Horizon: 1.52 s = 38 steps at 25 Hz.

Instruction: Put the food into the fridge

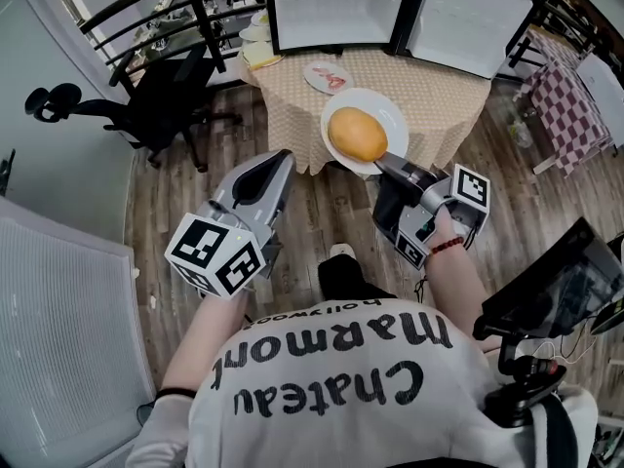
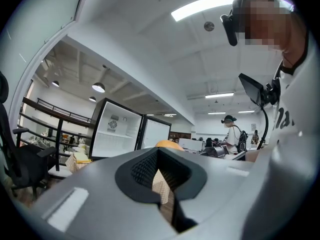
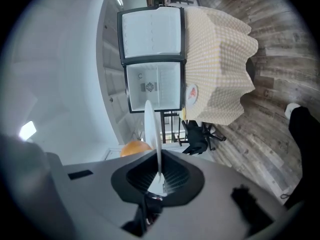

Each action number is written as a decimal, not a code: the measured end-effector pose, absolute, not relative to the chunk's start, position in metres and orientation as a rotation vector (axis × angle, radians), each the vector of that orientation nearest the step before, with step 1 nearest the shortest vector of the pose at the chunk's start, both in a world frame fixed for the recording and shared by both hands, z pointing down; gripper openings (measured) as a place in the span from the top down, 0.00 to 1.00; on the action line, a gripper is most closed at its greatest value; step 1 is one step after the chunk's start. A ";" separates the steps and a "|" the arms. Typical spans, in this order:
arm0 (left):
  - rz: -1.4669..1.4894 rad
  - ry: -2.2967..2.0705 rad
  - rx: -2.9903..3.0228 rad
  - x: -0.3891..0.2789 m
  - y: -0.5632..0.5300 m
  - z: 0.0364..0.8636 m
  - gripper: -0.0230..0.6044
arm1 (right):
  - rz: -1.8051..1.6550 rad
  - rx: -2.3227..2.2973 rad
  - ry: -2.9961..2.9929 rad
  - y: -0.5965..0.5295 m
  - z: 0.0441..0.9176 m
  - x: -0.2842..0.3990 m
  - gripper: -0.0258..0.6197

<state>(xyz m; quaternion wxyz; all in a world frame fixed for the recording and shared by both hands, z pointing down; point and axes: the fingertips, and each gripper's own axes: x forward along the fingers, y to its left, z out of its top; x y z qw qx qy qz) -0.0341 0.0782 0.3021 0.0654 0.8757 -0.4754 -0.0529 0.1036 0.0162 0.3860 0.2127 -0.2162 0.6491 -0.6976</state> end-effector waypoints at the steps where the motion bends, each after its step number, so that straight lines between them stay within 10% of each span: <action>1: -0.155 -1.437 2.645 -0.037 0.072 0.304 0.95 | -1.939 -0.598 1.804 0.011 0.387 0.099 0.92; 38: -0.172 -1.537 2.514 -0.083 -0.260 0.328 0.95 | -2.042 -0.480 1.884 -0.345 0.383 0.015 0.92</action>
